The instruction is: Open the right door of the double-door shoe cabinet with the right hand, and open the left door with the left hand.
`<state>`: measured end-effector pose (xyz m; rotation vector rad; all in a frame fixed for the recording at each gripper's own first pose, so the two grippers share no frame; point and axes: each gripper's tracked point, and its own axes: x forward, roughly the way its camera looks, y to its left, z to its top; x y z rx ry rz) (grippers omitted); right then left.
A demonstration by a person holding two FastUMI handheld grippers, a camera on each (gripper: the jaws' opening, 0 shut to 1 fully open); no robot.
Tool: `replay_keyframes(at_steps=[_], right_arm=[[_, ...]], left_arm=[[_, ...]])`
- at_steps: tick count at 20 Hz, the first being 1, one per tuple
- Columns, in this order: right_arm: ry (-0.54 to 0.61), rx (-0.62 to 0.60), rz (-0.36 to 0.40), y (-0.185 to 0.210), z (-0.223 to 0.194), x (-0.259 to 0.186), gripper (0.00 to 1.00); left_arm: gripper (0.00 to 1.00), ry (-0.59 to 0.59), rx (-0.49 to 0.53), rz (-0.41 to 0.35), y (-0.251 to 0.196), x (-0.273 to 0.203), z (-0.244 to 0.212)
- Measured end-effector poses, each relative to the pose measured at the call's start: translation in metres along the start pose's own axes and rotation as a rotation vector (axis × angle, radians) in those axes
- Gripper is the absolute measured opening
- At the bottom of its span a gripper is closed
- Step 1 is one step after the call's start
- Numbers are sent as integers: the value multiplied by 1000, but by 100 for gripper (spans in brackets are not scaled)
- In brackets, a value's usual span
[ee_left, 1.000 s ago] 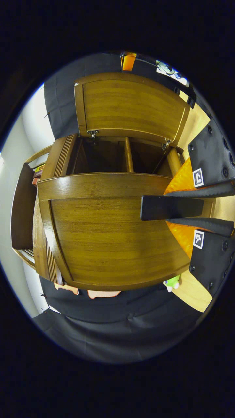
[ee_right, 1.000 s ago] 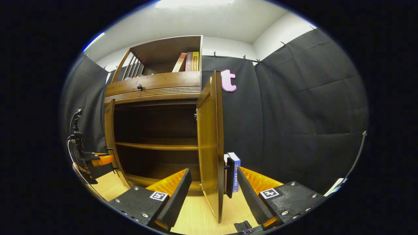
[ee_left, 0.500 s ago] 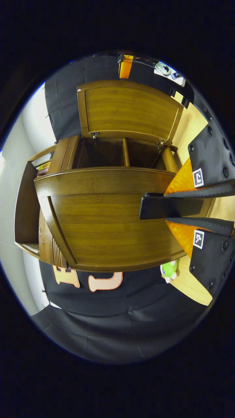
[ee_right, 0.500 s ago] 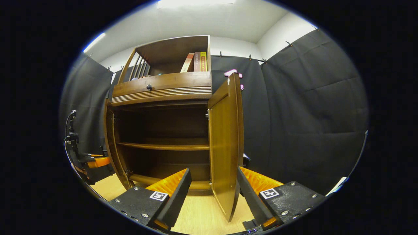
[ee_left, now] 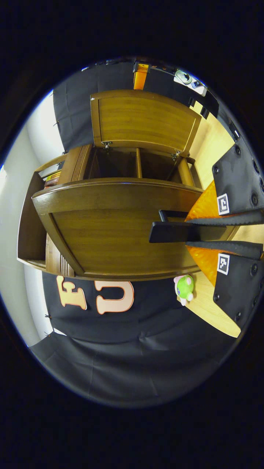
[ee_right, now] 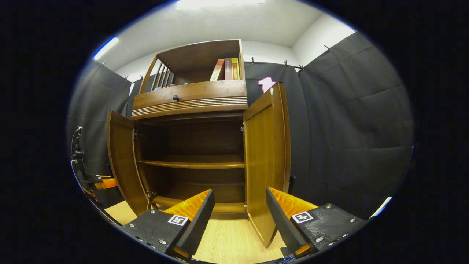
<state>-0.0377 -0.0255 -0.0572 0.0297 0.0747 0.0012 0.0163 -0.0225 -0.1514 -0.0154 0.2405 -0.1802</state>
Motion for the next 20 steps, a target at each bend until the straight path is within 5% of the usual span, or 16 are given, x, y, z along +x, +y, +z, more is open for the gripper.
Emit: replay_keyframes(at_steps=[11, 12, 20], right_arm=[[10, 20, 57, 40, -6, 12, 87], [11, 19, 60, 42, -6, 13, 98], [22, 13, 82, 63, -20, 29, 98]], left_arm=[[16, -43, -17, 90, 77, -36, 2], [17, -45, -21, 99, 86, -38, 2], [9, -69, -17, 137, 129, -51, 11]])
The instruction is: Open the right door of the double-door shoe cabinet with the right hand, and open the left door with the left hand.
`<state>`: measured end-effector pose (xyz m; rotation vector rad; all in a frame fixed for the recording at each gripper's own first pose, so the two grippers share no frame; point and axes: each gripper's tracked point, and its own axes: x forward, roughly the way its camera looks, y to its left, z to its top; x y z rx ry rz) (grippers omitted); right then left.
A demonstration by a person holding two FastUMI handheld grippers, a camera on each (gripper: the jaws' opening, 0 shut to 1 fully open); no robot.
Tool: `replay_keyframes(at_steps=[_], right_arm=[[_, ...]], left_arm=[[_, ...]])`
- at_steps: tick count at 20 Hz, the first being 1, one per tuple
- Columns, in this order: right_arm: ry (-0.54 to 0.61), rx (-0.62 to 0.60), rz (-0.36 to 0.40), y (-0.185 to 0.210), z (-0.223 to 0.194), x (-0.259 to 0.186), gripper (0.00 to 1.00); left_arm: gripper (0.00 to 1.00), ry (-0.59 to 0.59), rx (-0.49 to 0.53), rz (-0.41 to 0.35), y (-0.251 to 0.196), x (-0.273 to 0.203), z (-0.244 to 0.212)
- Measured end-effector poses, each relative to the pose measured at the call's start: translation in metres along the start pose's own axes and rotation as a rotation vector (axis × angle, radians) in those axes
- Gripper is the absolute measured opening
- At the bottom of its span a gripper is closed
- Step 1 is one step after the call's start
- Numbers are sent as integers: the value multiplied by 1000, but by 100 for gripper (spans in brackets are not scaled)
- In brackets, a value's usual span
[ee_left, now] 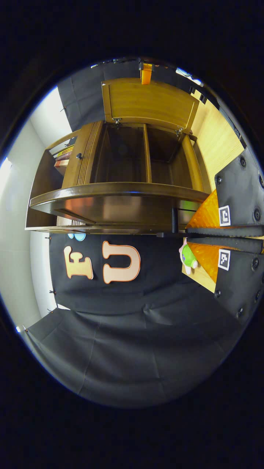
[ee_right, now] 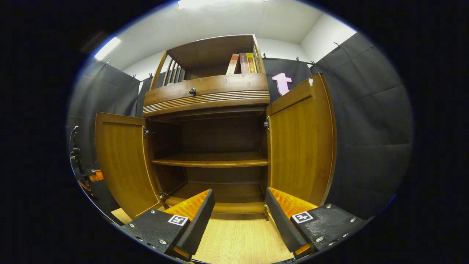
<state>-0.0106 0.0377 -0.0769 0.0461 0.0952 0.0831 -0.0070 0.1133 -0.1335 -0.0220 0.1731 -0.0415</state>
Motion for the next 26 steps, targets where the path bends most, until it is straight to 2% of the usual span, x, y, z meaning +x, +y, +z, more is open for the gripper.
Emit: replay_keyframes(at_steps=[1, 2, 7, 8, 15, 16, 17, 21, 22, 24, 26], right_arm=[[2, 0, 4, 2, -1, 2, 98], [4, 0, 9, 4, -2, 4, 98], [10, -13, 23, 8, 5, 1, 98], [11, -13, 23, 7, 4, 1, 87], [1, -18, 9, -4, 0, 8, 87], [0, -22, 5, -8, 1, 8, 87], [-1, -26, 0, -11, 1, 7, 87], [-4, -34, -21, -28, 2, 1, 87], [-7, -36, -29, -34, 3, -1, 87], [-19, -40, -46, -44, 9, -6, 87], [-31, -46, -62, -54, 16, -9, 87]], left_arm=[[16, -4, 0, 6, 4, -2, 1], [9, -7, 3, 17, 8, -4, 1], [9, -5, -18, 28, 13, -20, 6], [9, 9, -25, 38, 13, -25, 5], [9, -34, 1, 12, -28, -60, 48], [2, -52, -2, 0, -37, -64, 55], [2, -71, -12, -5, -43, -69, 61], [3, -112, -23, 33, -54, -78, 83], [17, -116, -13, 26, -59, -80, 86], [34, -121, 5, 35, -68, -77, 95], [32, -116, 10, 31, -78, -73, 100]])
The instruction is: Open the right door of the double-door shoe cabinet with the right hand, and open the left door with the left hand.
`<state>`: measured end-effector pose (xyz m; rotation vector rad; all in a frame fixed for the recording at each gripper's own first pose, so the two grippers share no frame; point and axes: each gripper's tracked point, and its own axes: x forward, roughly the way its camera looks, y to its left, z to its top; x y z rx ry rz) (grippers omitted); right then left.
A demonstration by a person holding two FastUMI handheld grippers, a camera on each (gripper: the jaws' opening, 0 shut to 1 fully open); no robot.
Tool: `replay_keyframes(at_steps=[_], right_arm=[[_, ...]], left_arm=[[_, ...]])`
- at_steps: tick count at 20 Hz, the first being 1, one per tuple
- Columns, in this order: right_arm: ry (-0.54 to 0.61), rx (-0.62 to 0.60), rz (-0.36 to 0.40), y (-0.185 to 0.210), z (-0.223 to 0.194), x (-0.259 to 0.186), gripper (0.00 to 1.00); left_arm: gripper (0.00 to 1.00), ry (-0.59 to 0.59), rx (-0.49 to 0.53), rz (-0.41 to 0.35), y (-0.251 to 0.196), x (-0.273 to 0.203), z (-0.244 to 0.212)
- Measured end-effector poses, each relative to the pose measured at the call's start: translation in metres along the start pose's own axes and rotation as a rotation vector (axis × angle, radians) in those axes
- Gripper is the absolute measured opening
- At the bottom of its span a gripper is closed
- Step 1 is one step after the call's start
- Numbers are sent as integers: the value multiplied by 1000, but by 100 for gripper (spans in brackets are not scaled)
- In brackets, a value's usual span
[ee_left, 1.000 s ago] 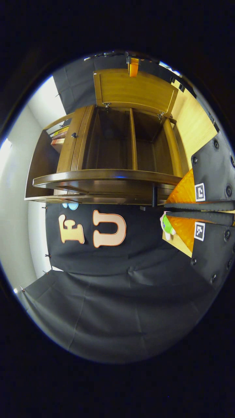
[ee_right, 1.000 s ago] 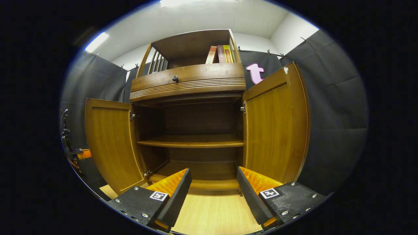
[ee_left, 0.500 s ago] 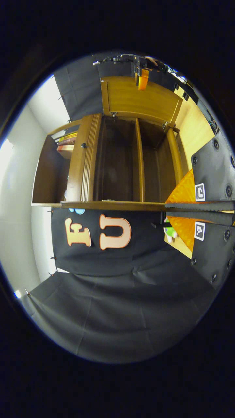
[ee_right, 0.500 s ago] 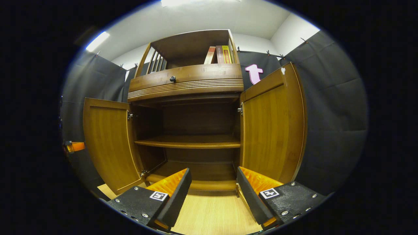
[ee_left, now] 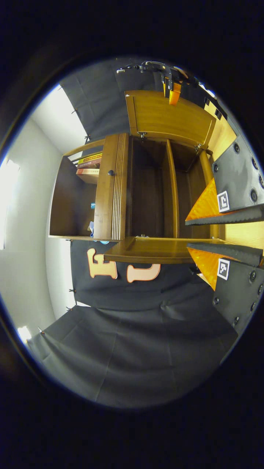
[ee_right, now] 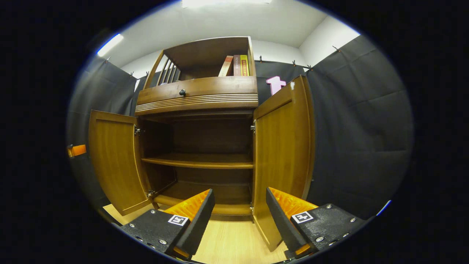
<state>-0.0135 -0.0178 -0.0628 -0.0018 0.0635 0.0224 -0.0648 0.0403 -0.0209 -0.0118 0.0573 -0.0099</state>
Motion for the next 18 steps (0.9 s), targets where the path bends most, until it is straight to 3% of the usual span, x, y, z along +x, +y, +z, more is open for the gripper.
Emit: replay_keyframes(at_steps=[1, 9, 10, 11, 18], right_arm=[[-5, -3, -6, -4, 3, -1, 98], [-16, -11, -34, -29, 12, -8, 98], [-16, -12, -38, -32, 12, -8, 98], [-16, -13, -44, -35, 12, -7, 87], [-22, -6, -48, -45, 13, -2, 87]], left_arm=[[34, 8, -1, 2, -3, 2, -2], [98, 9, -2, -2, -38, 15, 12], [97, 0, 1, -1, -41, 16, 16], [96, -4, 4, 0, -43, 19, 18], [95, 1, 28, 39, -42, 32, 16]])
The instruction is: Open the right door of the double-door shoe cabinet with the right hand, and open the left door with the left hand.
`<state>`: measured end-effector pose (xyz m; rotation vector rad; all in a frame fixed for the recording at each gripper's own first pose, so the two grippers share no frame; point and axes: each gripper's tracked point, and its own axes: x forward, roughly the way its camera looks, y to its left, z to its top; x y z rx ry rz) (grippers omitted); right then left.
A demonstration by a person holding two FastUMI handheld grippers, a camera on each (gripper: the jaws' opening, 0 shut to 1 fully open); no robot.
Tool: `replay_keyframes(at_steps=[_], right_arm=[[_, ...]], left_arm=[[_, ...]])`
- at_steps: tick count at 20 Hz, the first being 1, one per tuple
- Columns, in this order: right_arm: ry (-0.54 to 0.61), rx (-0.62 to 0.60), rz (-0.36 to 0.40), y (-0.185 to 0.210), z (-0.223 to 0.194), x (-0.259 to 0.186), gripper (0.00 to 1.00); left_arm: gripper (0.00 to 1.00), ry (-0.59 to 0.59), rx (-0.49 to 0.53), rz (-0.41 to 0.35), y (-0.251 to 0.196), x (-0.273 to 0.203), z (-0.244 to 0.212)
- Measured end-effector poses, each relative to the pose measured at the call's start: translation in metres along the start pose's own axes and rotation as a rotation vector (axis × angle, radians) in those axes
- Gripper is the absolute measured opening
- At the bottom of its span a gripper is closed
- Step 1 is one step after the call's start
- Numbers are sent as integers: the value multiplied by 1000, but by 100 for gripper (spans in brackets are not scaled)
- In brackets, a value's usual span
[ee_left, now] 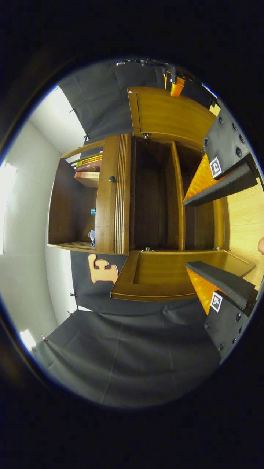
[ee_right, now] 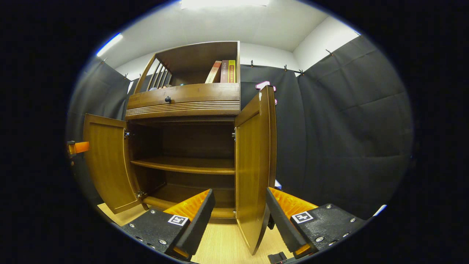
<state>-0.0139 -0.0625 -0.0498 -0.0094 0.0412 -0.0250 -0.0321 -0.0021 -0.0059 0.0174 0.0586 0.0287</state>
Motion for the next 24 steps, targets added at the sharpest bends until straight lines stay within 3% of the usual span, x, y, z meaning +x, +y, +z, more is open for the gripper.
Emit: replay_keyframes(at_steps=[19, 20, 24], right_arm=[[-15, -8, 9, 9, 5, -3, 87], [-16, -8, 11, 10, 5, -3, 98], [-16, -7, 26, 16, 4, -3, 98]], left_arm=[[96, 49, 5, 6, 0, 12, -20], [96, 49, 7, 3, -1, 12, -20], [96, 48, 20, -10, -4, 11, -22]])
